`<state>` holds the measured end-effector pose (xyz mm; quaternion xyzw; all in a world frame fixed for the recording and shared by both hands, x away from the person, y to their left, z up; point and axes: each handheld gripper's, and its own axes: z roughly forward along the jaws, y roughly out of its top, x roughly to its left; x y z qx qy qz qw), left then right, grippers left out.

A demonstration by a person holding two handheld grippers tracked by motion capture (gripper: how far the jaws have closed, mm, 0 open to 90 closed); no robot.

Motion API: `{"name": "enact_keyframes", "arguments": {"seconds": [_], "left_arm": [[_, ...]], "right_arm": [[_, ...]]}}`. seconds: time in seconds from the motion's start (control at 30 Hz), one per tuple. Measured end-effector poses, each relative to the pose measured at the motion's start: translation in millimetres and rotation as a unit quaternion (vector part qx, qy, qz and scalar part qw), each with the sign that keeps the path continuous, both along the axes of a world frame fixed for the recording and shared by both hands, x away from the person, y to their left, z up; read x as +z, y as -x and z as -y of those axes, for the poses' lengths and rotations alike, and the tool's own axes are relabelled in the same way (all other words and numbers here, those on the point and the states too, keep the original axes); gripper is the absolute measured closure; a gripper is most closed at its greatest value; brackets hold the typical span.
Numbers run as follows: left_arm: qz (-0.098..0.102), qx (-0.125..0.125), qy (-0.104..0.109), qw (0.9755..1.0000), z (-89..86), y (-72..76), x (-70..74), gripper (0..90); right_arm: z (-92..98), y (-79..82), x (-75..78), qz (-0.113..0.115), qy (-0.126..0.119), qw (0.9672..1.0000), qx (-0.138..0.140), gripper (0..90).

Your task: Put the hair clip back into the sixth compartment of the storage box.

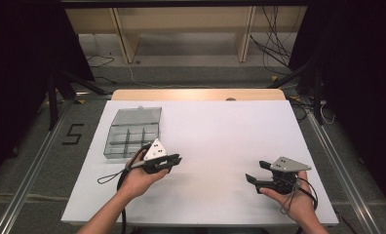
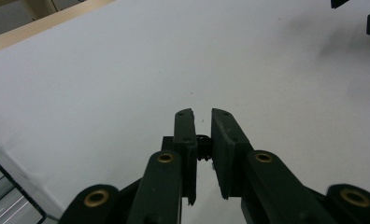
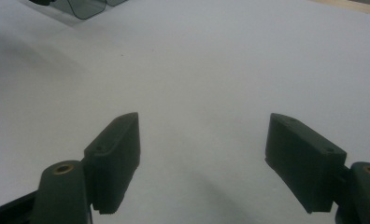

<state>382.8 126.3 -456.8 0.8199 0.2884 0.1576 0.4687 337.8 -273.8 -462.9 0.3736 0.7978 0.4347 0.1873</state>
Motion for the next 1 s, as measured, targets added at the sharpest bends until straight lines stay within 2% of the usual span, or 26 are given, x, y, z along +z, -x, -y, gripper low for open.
{"name": "enact_keyframes", "arguments": {"seconds": [0.53, 1.0], "left_arm": [[0.002, 0.022, 0.010, 0.9997, -12.2, -5.3, 2.7, 79.9], [0.002, 0.028, 0.012, 0.9995, -17.2, -6.8, 4.2, 79.9]], "right_arm": [[-0.2, 0.1, 0.1, 0.000, 0.000, 1.0000, 0.000, 27.3], [0.0, 0.1, 0.3, 0.001, 0.000, 1.0000, 0.000, 27.3]]}}
